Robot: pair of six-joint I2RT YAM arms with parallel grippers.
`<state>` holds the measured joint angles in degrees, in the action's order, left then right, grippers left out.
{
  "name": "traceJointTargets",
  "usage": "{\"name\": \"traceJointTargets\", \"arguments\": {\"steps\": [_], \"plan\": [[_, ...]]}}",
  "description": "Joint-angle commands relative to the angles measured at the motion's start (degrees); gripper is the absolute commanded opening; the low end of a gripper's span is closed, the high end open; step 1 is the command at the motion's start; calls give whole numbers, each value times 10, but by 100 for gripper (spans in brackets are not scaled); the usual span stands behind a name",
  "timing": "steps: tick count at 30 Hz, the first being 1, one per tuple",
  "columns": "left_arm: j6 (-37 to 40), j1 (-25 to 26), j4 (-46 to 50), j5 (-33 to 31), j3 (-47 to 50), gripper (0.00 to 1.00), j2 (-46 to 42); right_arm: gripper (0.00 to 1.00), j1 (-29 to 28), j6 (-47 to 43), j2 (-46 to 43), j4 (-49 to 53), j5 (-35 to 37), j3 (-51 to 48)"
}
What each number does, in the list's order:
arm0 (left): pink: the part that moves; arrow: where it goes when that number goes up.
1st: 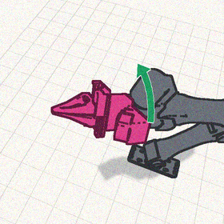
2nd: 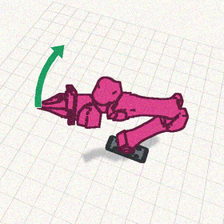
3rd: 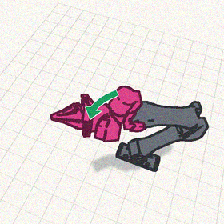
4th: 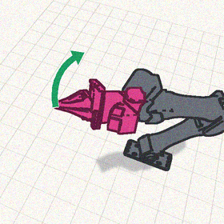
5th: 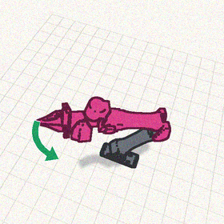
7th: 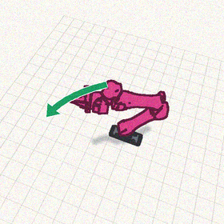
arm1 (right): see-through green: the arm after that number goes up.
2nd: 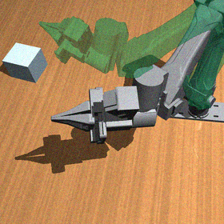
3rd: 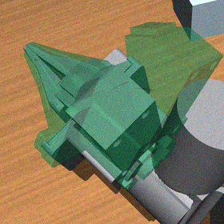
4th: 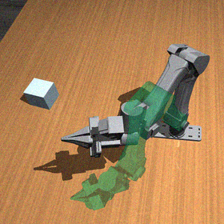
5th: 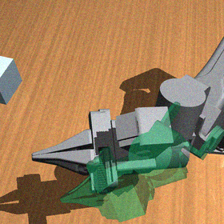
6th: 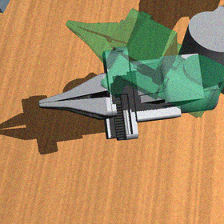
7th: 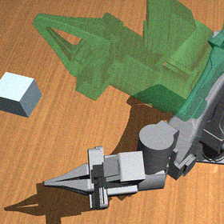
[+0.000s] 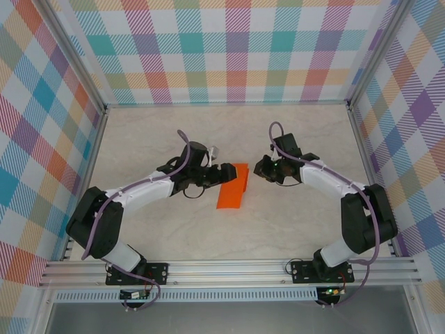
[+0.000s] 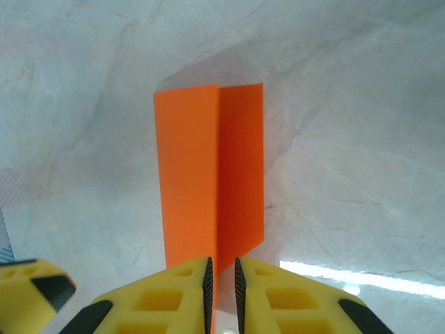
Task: Fold a paper plane with a square sheet of paper (pick it up from the middle)
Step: Turn over the paper at the center of the table, then third fold the triangle at the center of the table.
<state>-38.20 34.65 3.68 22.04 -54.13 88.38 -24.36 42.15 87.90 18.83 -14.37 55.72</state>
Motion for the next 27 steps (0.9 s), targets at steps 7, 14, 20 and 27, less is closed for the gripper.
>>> {"name": "traceJointTargets", "arguments": {"steps": [7,14,20,27], "plan": [[-58,-40,110,-148,30,56,-1,12,-119,-24,98,20,3,105],[-88,-62,166,-194,41,44,-15,10,-168,-46,227,54,-25,189],[-88,-64,168,-192,43,40,-14,9,-186,-80,279,86,-36,217],[-81,-65,154,-171,41,39,-6,8,-186,-167,285,134,-34,180]]}}
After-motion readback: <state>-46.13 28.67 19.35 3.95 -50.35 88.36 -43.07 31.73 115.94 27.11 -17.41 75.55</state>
